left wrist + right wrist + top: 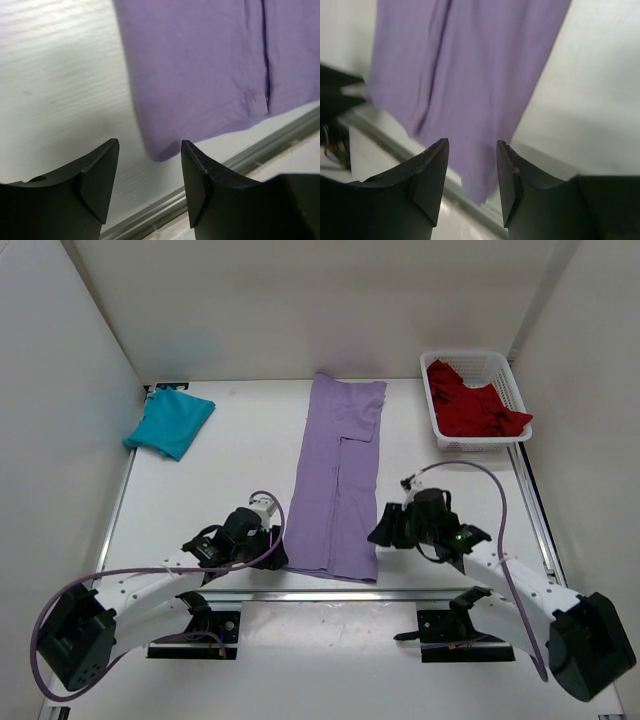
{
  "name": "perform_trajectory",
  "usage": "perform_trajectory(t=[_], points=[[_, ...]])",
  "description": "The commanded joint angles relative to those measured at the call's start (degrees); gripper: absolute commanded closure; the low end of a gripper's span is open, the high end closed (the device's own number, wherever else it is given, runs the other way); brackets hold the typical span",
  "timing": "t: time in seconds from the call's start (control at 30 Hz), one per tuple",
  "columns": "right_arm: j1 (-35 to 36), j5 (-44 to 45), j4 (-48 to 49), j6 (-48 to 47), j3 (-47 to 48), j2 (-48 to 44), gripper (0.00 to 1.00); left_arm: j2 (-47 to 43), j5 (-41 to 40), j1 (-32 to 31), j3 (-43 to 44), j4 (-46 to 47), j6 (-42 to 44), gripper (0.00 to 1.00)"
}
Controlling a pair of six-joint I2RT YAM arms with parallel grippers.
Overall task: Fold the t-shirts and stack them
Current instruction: Grab the bottom of the folded rectangular tshirt with both arms, then fold the folded rectangular tshirt in 1/3 of the way
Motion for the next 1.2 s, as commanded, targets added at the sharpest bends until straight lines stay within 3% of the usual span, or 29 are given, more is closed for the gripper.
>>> perform_trajectory(t=[0.0,0.13,0.27,0.37,0.5,0.6,0.67,0.73,0.93,1.03,1.17], points=[[5.8,4.5,-7.3,5.9,-4.8,-6.3,0.59,-3.9,-5.8,1.0,0.4,-3.3,-0.5,0.36],[7.0,2.3,-8.2,8.9,-9.5,-10.8,0.56,-0.8,-7.4,-1.5,0.8,-4.8,-1.8,0.31],[11.5,1.6,-4.1,12.5,-12.9,-10.2,0.54,0.8,-1.7,0.0,-1.7,-2.1,-2.1,0.34],[12.4,0.5,0.1,13.9,-15.6,-8.1,0.64,1.3,0.3,1.2,-2.8,-0.1,-2.3,0.39],[13.8,0.4,3.0,14.6,-15.9,-6.6,0.88,3.4,2.7,0.7,-2.7,3.6,-3.0,0.52],[15.7,1.6,3.0,15.5,-15.6,-7.9,0.99,4.5,4.3,-1.2,-2.6,6.0,-4.4,0.72],[17.9,1.7,1.8,16.9,-15.4,-8.6,1.0,4.4,3.2,-1.3,-1.8,3.4,-4.6,0.9],[21.8,2.3,-0.4,18.9,-15.2,-8.9,0.99,1.3,3.6,-0.3,-1.6,-1.0,-4.8,0.98],[38.8,8.0,-8.1,27.8,-11.7,-11.6,1.0,-15.0,7.4,-0.8,-0.4,-16.4,-8.7,1.0],[35.7,8.9,-12.6,23.1,-5.8,-13.0,1.0,-18.5,11.2,1.9,1.6,-18.5,-8.5,1.0],[20.5,1.0,-12.3,12.5,-1.9,-10.7,1.0,-11.2,10.9,3.7,7.2,-15.4,-6.1,1.0]])
